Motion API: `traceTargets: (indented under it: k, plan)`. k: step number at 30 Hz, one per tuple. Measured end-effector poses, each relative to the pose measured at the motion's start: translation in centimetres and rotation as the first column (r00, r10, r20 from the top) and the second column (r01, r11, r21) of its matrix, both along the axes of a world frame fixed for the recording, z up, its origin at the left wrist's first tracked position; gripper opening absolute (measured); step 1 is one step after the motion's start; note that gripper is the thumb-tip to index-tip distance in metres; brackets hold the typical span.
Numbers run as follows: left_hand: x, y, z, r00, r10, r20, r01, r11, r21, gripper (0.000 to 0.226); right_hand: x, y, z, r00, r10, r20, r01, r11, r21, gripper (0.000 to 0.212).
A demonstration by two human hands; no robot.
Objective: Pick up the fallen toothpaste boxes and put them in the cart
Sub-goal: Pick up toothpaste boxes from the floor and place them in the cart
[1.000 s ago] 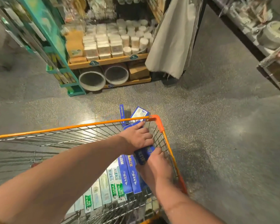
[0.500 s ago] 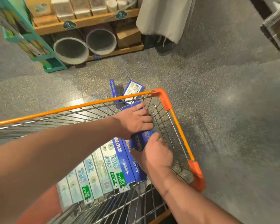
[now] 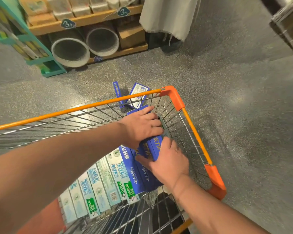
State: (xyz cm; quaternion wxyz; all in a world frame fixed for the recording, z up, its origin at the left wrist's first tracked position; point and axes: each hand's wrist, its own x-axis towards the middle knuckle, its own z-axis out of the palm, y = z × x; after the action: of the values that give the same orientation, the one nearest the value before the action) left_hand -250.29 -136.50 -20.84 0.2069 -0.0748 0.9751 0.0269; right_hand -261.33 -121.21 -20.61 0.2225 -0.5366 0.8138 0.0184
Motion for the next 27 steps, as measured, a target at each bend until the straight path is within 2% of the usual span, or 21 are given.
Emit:
traceTargets:
  k: [3,5,6,8,11,16,18,20,23,27]
  plan:
    - [0.8,0.4,-0.2,0.999,-0.005,-0.045,0.004,1.0,-0.023,0.109,-0.1,0.6,-0.9,0.999,0.031,-0.009,-0.031,0.997,-0.077,0.083]
    - [1.7,0.7,-0.6,0.983,0.011,-0.183,-0.017,0.999,-0.033,0.119,0.0,0.7,-1.0,0.999,0.037,-0.018,-0.039,0.993,-0.108,0.079]
    - [2.2,0.8,-0.9,0.958,0.033,-0.285,-0.043,0.999,-0.029,0.114,0.0,0.8,-0.9,0.999,0.035,-0.01,-0.036,0.993,-0.11,0.08]
    - [3.1,0.9,-1.8,0.89,0.07,-0.45,-0.086,0.996,-0.015,0.088,-0.4,1.0,-0.7,0.999,0.025,0.021,-0.023,0.995,-0.098,0.082]
    - [3.9,1.0,-2.7,0.853,0.044,-0.52,-0.07,0.997,-0.031,0.053,-1.2,1.0,-0.4,0.998,0.03,0.052,-0.027,0.997,-0.068,0.067]
    - [3.8,1.6,-2.4,0.799,-0.015,-0.601,-0.003,1.0,-0.029,0.025,-2.0,1.4,0.3,0.999,-0.012,-0.043,0.009,0.997,-0.076,0.051]
    - [3.7,1.9,-2.5,0.798,0.015,-0.603,-0.003,1.0,0.022,0.025,-2.5,1.7,0.4,0.995,-0.075,-0.072,0.069,0.994,-0.088,0.048]
    - [3.7,1.6,-2.7,0.82,0.086,-0.565,-0.027,0.993,0.113,0.038,-3.0,1.9,0.4,0.991,-0.096,-0.097,0.083,0.988,-0.13,0.045]
    - [4.0,0.9,-3.0,0.899,0.158,-0.409,-0.066,0.971,0.231,0.054,-3.7,1.9,0.6,0.99,-0.095,-0.104,0.075,0.98,-0.187,0.047]
    - [2.7,1.0,-2.5,0.967,0.186,-0.174,-0.142,0.96,0.24,0.052,-3.8,1.5,0.6,0.989,-0.104,-0.107,0.084,0.98,-0.179,0.053]
